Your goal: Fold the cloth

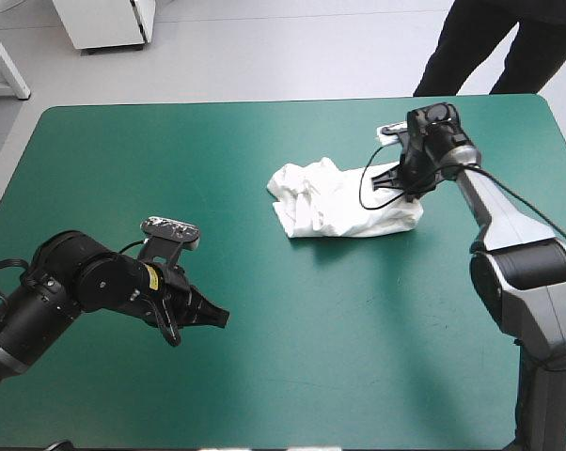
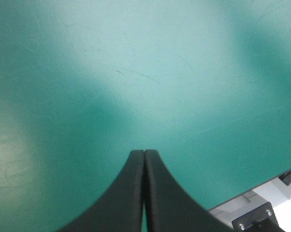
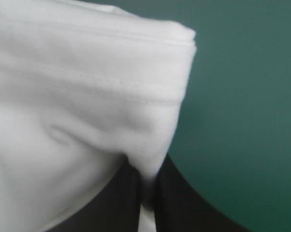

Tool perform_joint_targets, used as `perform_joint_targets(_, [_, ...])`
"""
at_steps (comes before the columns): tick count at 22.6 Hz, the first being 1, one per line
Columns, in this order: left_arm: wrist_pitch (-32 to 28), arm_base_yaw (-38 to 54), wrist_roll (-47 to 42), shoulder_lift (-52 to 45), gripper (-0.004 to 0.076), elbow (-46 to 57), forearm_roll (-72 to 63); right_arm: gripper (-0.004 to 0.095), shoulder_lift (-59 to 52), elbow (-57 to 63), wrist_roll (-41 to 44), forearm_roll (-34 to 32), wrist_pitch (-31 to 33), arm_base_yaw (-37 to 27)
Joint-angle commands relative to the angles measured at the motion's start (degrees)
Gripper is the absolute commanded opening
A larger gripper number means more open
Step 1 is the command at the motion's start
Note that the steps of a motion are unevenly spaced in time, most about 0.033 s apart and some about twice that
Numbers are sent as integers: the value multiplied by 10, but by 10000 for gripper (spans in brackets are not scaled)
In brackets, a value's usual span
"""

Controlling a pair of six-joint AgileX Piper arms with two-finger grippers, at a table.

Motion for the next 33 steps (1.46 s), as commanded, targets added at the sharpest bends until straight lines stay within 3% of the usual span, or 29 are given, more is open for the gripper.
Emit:
perform_joint_targets(1, [-7, -1, 10, -12, -22, -14, -12, -17, -55, 6, -15, -25, 15, -51])
perform_joint_targets(6, [4, -1, 16, -12, -22, -14, -12, -17, -69, 44, -24, -49, 15, -127])
perform_joint_targets(15, [3, -1, 18, -12, -22, -14, -13, -17, -100, 96, -53, -40, 15, -354])
perform_joint_targets(22, [3, -1, 18, -12, -22, -14, -14, -13, -103, 99, -51, -14, 15, -419])
perform_joint_targets(23, [3, -1, 18, -12, -22, -14, -14, 4, -107, 99, -50, -10, 15, -422])
perform_joint_targets(25, [3, -1, 18, -12, -22, -14, -14, 156, -122, 100, -50, -5, 15, -435])
perform_joint_targets(30, [-5, -1, 18, -12, -22, -14, -12, 429, -168, 107, -49, 61, 15, -474])
perform_joint_targets(33, [-15, -1, 18, -12, -22, -14, -12, 483, -204, 136, -57, 112, 14, -501])
